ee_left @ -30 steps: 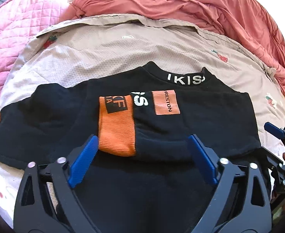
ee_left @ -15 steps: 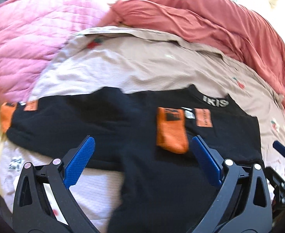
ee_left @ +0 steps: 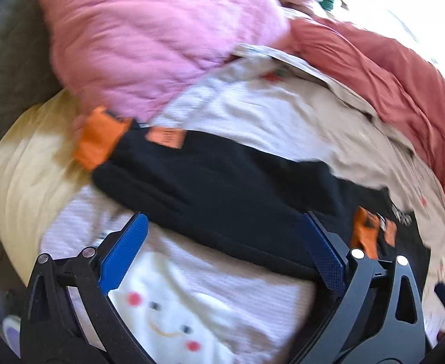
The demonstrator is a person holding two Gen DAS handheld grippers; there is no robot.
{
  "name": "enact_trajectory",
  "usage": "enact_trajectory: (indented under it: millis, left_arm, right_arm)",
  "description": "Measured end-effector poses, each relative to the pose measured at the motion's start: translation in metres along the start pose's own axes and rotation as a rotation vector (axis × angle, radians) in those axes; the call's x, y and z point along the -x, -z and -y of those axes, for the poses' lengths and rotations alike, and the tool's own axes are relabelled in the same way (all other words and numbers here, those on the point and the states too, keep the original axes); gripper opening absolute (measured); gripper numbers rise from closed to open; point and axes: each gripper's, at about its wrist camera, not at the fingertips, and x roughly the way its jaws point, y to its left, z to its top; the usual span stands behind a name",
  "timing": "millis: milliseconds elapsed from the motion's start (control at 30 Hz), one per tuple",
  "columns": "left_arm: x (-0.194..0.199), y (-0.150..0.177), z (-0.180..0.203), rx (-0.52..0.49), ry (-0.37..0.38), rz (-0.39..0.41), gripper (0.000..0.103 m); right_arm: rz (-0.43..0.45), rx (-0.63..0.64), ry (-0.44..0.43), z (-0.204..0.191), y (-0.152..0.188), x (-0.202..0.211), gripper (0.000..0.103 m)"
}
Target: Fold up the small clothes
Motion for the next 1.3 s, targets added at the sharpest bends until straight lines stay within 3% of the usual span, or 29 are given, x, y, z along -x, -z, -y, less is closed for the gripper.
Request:
enact_trajectory:
  millis: [400,467,600,633,667,733,767,900,1067,1200,1300]
  left_arm:
    - [-0.017,-0.022,-0.111,0.419,-0.031,0.075,0.093]
    - [-0.024,-0.024,-0.121,0.46,-0.024,0.068,0.089]
    - [-0.037,-0.03,-0.135,0.534,-0.001,0.075,0.067]
    - [-0.04,-0.032,-0.137,0.542,0.003,0.081,0.055]
    - [-0.043,-0.034,-0.138,0.553,0.009,0.081,0.049]
    - [-0.049,-0.036,-0.139,0.568,0.013,0.084,0.014]
    - [-0.05,-0.037,-0.138,0.567,0.019,0.083,0.013]
    - [-0.03,-0.044,-0.12,0.507,0.109,0.154,0.01]
    - [0.013,-0.045,-0.05,0.273,0.263,0.231,0.01]
    - [0.014,-0.023,0.038,0.093,0.431,0.141,0.009]
    - [0.0,0.005,0.101,-0.052,0.508,0.04,0.01]
  right_arm:
    - [-0.081,0.018,-0.017,-0.031,0.007,-0.03,0.098]
    - [-0.094,0.019,-0.02,-0.034,0.011,-0.032,0.098]
    - [-0.117,0.003,-0.022,-0.033,0.021,-0.035,0.098]
    - [-0.123,-0.003,-0.023,-0.032,0.023,-0.036,0.098]
    - [-0.127,-0.007,-0.021,-0.031,0.024,-0.037,0.098]
    - [-0.135,-0.016,-0.013,-0.028,0.028,-0.038,0.098]
    - [-0.136,-0.02,-0.009,-0.027,0.03,-0.038,0.098]
    - [-0.137,-0.054,0.003,-0.015,0.035,-0.034,0.098]
    - [-0.125,-0.115,0.052,0.016,0.04,-0.021,0.098]
    - [-0.106,-0.202,0.129,0.057,0.046,-0.004,0.098]
    - [-0.095,-0.269,0.19,0.089,0.053,0.008,0.098]
